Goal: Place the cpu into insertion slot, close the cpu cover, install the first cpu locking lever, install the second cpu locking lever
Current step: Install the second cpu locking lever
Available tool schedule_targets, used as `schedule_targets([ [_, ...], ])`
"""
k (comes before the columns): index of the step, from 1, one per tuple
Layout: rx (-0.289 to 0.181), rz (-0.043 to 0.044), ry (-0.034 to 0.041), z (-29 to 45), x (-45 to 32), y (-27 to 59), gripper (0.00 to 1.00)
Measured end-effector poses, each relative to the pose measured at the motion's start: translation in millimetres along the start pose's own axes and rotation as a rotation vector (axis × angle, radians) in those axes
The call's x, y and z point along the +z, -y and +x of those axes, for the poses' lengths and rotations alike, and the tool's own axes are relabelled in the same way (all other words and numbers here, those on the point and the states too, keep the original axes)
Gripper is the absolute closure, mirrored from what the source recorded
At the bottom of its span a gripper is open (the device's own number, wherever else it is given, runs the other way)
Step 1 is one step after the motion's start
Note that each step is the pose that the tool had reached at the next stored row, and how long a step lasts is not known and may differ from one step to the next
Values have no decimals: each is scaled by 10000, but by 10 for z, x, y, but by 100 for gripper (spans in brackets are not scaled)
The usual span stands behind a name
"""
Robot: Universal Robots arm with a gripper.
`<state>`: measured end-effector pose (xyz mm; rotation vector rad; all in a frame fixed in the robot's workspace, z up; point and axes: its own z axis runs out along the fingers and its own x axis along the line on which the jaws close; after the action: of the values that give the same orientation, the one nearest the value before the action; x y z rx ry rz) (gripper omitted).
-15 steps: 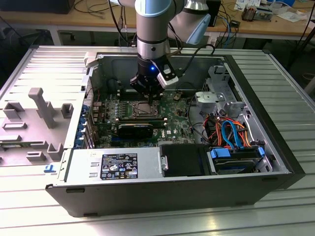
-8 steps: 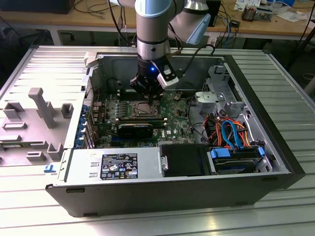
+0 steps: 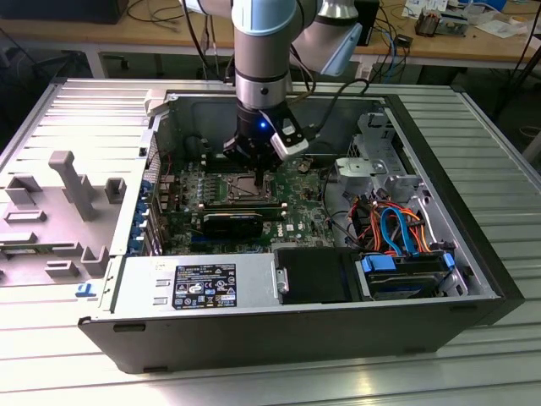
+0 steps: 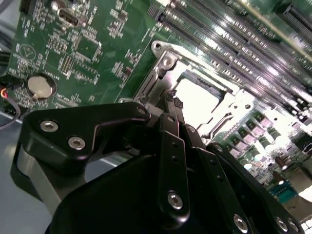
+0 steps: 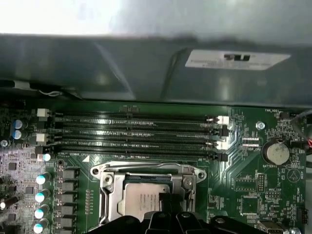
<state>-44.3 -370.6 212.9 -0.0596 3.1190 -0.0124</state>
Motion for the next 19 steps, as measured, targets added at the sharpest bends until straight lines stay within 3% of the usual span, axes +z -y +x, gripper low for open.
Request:
schedule_targets([
  [4, 2, 2, -1, 2, -3, 36, 89],
  [8, 1, 0, 0, 1, -49, 38, 89],
  [19, 1, 0, 0, 0, -65, 38, 89],
])
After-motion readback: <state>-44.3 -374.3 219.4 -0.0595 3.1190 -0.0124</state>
